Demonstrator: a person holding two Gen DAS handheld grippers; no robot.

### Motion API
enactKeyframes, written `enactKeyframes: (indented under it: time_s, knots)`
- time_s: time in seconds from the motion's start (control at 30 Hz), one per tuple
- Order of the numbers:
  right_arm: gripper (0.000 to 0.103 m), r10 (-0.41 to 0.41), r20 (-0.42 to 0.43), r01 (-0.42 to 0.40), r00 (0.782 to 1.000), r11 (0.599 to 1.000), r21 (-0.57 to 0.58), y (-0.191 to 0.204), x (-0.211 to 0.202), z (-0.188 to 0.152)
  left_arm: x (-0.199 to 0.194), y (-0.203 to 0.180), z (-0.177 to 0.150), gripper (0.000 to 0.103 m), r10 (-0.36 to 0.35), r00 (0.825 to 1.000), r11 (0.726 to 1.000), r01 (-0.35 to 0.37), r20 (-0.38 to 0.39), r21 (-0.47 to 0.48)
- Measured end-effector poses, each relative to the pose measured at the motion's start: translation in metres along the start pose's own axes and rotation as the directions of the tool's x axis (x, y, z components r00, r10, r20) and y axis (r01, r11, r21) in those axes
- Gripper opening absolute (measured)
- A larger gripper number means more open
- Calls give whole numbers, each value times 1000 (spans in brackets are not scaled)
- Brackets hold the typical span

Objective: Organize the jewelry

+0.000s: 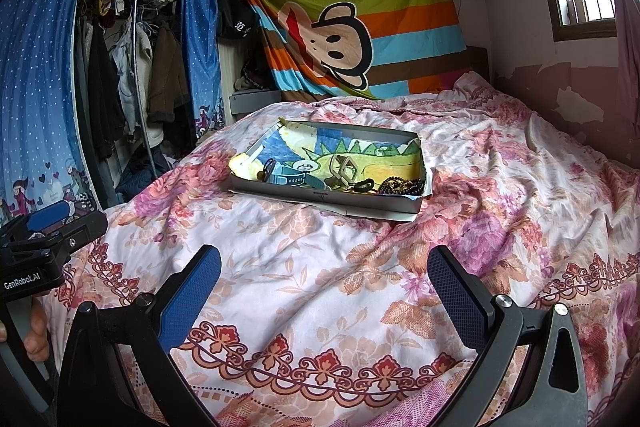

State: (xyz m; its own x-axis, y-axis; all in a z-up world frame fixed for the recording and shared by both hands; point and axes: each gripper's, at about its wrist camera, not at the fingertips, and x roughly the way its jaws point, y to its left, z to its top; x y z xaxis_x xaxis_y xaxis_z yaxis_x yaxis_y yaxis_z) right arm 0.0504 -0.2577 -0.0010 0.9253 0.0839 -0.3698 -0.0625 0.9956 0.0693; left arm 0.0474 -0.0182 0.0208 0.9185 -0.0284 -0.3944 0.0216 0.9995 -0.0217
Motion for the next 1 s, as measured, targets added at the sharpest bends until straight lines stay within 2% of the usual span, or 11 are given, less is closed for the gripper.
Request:
enactKeyframes:
  time_s: [0.67,0.8,1.0]
  knots:
    - [101,1,0,-1,1000,1000,0,1,-1,-1,1,2,1,103,-8,1000,1000,8,-15,-20]
    - [101,1,-1,-1,1000,1000,0,1,0,0,-1,2,2,103,25,1000,1000,-25,-6,-19]
    - [101,0,-1,0,1000,1000,-1,1,0,0,0,0,2,103,32,999,999,-32,-13,-9]
